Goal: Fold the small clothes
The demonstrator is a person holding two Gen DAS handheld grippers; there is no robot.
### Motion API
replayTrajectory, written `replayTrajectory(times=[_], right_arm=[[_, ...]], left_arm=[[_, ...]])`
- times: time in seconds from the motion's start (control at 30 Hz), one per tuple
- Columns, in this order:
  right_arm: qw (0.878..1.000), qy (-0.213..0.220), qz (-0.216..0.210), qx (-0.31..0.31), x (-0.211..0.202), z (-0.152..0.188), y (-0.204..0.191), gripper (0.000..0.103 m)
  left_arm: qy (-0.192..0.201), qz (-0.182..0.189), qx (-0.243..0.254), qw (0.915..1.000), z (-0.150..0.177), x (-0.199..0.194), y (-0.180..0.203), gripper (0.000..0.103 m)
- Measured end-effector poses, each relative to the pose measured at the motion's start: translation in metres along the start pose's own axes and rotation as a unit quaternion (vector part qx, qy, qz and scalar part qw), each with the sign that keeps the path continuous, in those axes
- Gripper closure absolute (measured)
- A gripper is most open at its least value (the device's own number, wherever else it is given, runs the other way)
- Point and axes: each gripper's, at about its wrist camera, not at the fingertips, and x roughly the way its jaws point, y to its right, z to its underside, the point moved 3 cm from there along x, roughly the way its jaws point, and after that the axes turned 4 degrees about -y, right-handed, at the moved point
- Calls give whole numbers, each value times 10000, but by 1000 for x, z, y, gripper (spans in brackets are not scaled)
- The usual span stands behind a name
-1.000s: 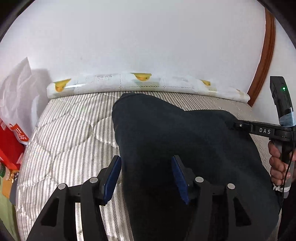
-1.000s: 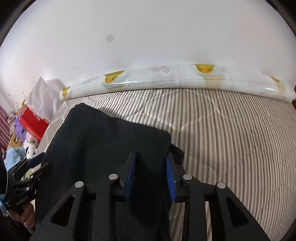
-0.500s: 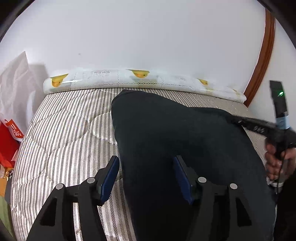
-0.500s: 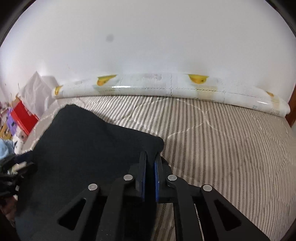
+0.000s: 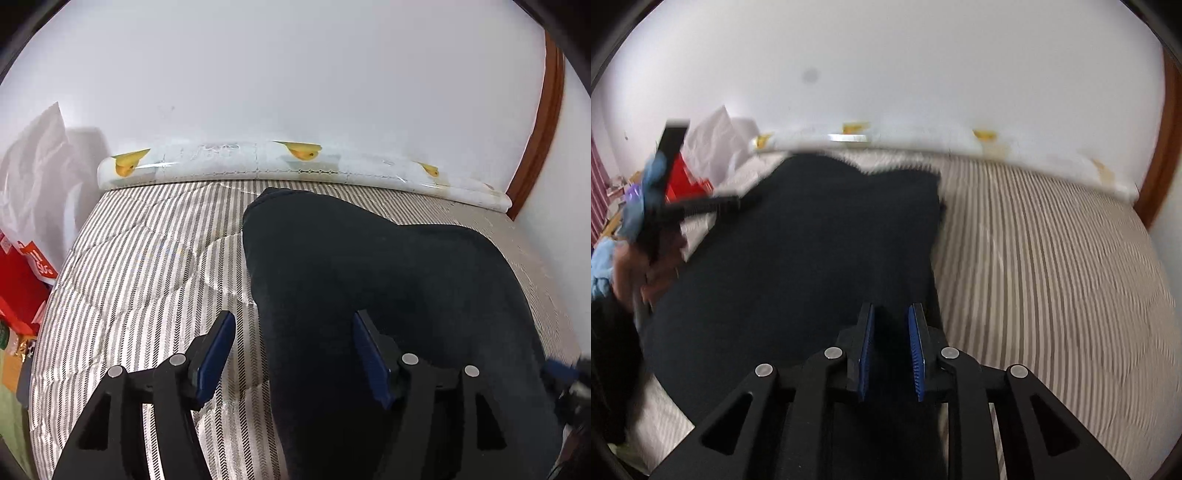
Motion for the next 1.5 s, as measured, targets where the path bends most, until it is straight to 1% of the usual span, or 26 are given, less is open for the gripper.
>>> replayTrajectory(times=[0.07,0.2,0.3,0.53,0.6,0.7,0.77,0.87,0.97,1.0,1.03,1.1,1.13,1.17,1.23,1.27,1.3,1.33,1.4,1.43,1.5], right_arm=[[9994,33,264,219,-1,22,6,85],[9977,173,92,656,-16,40,17,85],[9976,181,204,642,-27,44,14,85],[9974,100,287,657,-55,57,9,83],[9971,112,366,657,-61,62,5,83],[9963,126,458,711,-70,73,2,83],[9955,119,556,760,-77,79,-1,83],[9949,206,646,741,-93,83,-9,82],[9938,395,729,746,-114,85,-19,69],[9933,460,730,771,-123,85,-22,62],[9931,503,701,790,-130,84,-25,57],[9924,565,706,830,-141,84,-31,52],[9921,593,734,821,-147,84,-35,51],[9920,627,760,787,-154,84,-40,50],[9920,671,828,679,-167,87,-49,47],[9917,684,876,641,-172,88,-51,44],[9913,712,928,598,-179,91,-55,37],[9908,756,974,563,-186,94,-60,27],[9895,842,1058,508,-197,98,-64,16],[9885,905,1116,474,-205,101,-67,13],[9876,929,1179,465,-214,105,-71,9]], left_arm=[[1,-23,13,10000,2,-5,2,39],[-24,12,140,9999,14,-22,10,40],[-38,46,240,9997,31,-38,17,40],[-132,154,280,9994,84,-77,28,41],[-202,205,169,9994,105,-89,26,41],[-254,284,-19,9993,124,-104,23,41],[-269,342,-133,9990,133,-119,20,41],[-155,273,-140,9994,140,-144,24,41],[-3,117,-85,9999,145,-169,32,41],[47,55,-77,9999,146,-178,35,40],[103,-36,-72,9999,147,-187,38,36],[231,-169,-50,9996,151,-203,44,32],[262,-203,-44,9994,151,-208,46,28],[310,-234,-36,9992,154,-217,50,23],[344,-226,-32,9991,158,-231,55,17],[391,-226,-12,9990,160,-239,58,17],[446,-250,39,9987,162,-248,63,17],[475,-273,81,9985,164,-254,65,15],[567,-277,110,9979,167,-267,70,14],[600,-249,109,9978,168,-272,72,14],[669,-219,128,9974,170,-282,76,14]])
